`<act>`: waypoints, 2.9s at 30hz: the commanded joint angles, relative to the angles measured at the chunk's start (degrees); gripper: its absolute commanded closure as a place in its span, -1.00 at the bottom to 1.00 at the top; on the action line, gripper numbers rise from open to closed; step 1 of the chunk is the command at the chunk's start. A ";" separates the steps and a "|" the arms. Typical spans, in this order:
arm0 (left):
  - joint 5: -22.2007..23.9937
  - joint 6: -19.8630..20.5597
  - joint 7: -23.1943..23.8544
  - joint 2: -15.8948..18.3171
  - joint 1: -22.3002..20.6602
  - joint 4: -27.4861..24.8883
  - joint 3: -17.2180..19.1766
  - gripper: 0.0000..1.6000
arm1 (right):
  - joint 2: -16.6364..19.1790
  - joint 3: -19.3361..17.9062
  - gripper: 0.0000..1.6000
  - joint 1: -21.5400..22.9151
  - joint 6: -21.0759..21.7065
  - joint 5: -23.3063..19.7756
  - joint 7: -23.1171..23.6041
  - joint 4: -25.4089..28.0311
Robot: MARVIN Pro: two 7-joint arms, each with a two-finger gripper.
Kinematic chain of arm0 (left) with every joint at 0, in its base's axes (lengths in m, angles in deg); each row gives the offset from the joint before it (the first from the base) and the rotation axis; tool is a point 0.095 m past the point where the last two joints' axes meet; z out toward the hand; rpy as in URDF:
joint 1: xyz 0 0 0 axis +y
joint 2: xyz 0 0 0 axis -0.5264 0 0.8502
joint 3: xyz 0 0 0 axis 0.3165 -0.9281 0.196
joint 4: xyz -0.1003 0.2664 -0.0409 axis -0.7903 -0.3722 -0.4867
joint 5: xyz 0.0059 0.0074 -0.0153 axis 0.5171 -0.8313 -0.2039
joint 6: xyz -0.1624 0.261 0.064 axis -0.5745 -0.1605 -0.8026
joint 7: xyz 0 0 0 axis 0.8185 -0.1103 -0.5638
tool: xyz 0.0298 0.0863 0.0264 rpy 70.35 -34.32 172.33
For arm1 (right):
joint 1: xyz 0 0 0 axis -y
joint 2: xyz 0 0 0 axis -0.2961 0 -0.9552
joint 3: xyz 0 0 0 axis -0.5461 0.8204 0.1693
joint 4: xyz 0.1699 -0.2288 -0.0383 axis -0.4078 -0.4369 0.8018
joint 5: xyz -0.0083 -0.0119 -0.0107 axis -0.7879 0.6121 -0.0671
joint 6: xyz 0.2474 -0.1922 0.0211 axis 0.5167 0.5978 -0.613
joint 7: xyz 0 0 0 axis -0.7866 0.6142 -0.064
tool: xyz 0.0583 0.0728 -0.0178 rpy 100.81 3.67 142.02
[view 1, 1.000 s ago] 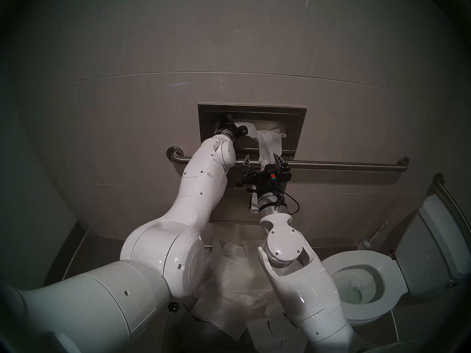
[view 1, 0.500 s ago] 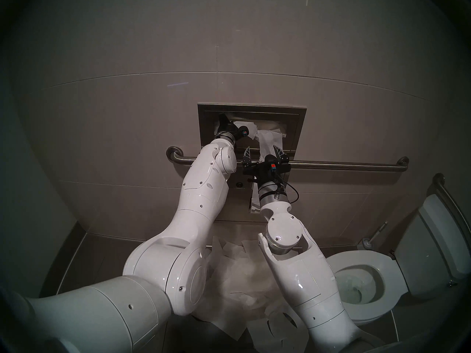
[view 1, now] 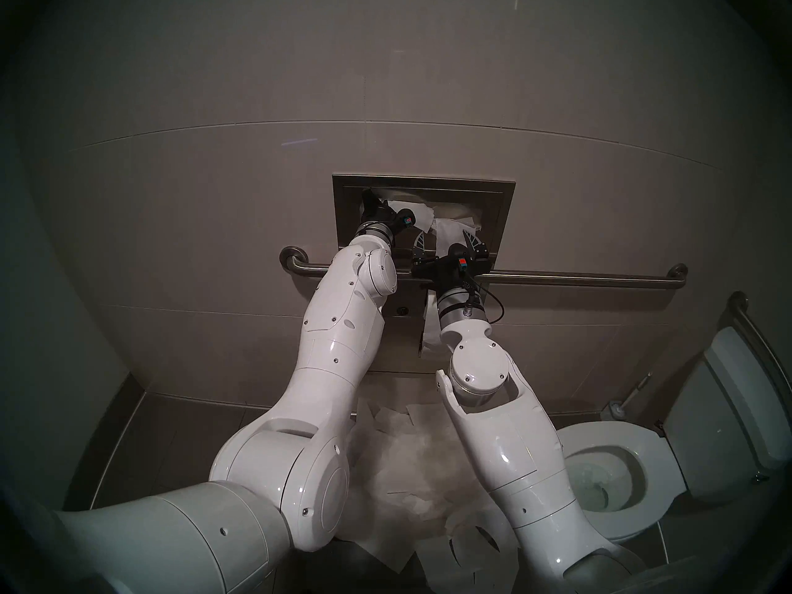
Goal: Take out a toilet seat cover
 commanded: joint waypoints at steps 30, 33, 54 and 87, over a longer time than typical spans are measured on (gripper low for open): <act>0.41 6.73 -1.41 1.66 10.80 -22.40 -7.29 1.00 | -2.35 -2.04 -1.00 12.78 -0.02 -0.25 5.11 -9.20; 0.89 6.83 -2.40 0.49 9.31 -24.79 -7.55 1.00 | -2.64 -1.99 -1.00 14.05 -0.38 0.04 5.61 -8.64; 2.42 9.59 -1.45 2.32 11.71 -37.41 -9.85 1.00 | -3.18 -2.35 -1.00 18.59 -2.23 1.71 6.44 -6.76; -0.12 19.66 18.14 8.47 18.17 -51.38 -11.46 1.00 | -1.55 -0.53 1.00 27.13 -4.68 17.36 0.61 -3.40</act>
